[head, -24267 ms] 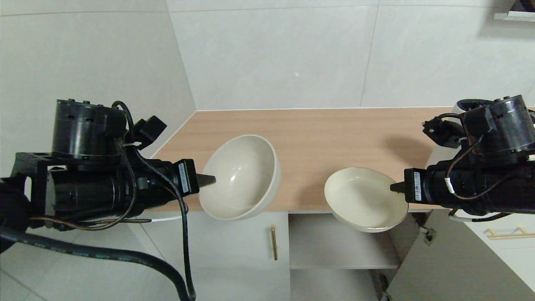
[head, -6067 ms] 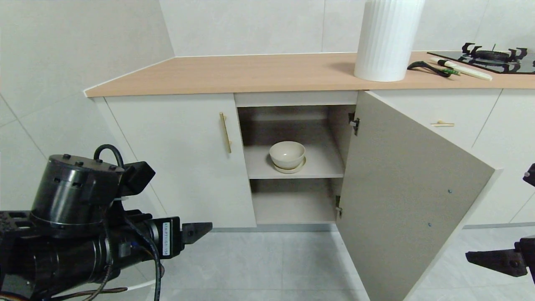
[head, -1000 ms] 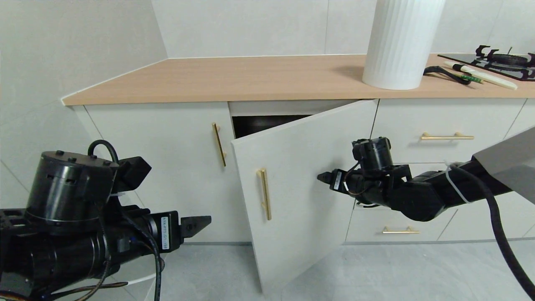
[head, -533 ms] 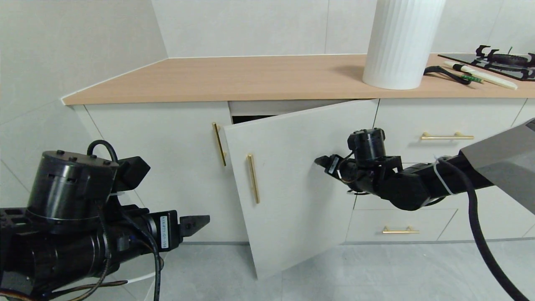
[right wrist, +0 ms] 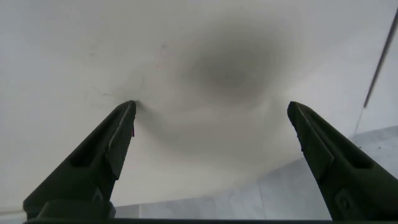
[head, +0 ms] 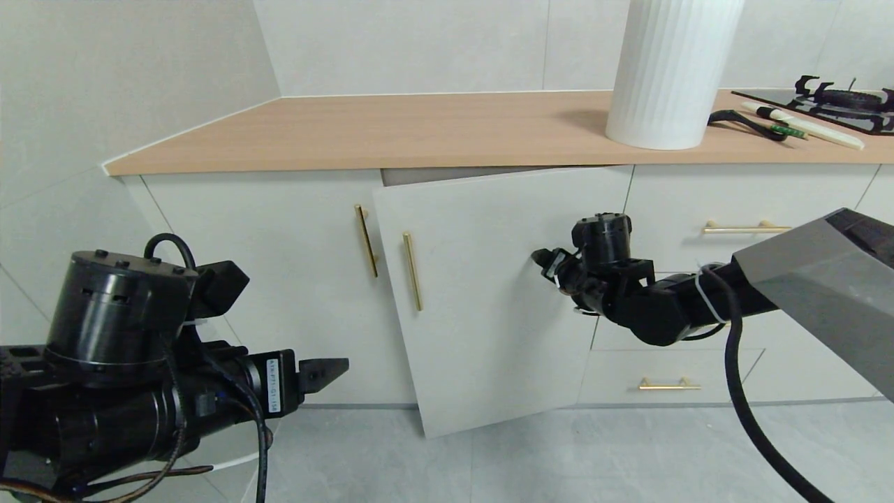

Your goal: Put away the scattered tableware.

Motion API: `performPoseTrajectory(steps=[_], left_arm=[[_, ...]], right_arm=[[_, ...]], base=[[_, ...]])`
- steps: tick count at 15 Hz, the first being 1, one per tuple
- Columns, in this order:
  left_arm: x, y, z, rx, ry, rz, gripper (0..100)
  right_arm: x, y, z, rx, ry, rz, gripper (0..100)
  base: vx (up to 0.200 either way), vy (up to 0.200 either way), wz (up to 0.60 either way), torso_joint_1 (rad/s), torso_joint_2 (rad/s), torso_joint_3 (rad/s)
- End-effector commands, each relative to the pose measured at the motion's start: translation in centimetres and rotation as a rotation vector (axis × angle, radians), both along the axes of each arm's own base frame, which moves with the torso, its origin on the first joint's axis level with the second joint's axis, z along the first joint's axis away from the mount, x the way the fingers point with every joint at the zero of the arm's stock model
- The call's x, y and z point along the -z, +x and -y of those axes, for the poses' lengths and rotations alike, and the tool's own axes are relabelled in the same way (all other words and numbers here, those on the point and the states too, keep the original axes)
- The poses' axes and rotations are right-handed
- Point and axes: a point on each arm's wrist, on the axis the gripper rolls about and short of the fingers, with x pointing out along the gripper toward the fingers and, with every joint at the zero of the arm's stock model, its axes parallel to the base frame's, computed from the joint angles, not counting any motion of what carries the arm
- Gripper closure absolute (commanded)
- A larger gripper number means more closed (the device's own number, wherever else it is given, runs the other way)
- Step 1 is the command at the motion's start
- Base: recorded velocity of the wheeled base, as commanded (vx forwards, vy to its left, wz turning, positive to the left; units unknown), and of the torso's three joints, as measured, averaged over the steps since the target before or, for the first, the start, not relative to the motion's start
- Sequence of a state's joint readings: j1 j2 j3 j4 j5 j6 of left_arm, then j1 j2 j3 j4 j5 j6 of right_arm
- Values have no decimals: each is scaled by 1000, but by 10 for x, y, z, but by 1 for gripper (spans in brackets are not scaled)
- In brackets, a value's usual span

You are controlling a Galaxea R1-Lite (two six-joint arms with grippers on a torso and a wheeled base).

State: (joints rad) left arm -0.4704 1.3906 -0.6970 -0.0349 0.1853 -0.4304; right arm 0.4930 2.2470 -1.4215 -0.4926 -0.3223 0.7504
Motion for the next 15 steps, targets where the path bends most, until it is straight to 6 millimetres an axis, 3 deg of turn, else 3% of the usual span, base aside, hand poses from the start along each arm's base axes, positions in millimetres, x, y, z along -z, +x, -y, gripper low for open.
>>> performPoseTrajectory(steps=[1, 3, 11, 13, 15], left_arm=[[1, 0, 0, 0, 1, -2, 0], [1, 1, 0, 0, 1, -4, 0], [1, 1, 0, -5, 2, -5, 0], [1, 1, 0, -4, -1, -4, 0], [1, 1, 0, -6, 0, -4, 0]], right_arm=[[6, 9, 5, 33, -5, 3, 0], [9, 22, 11, 96, -12, 21, 0], [13, 36, 18, 167, -23, 39, 0], [10, 35, 19, 164, -19, 44, 0], [-2, 14, 19, 106, -11, 21, 0]], base=[[0, 0, 0, 0, 0, 0], [0, 0, 0, 0, 0, 0], [0, 0, 0, 0, 0, 0], [0, 0, 0, 0, 0, 0], [0, 0, 0, 0, 0, 0]])
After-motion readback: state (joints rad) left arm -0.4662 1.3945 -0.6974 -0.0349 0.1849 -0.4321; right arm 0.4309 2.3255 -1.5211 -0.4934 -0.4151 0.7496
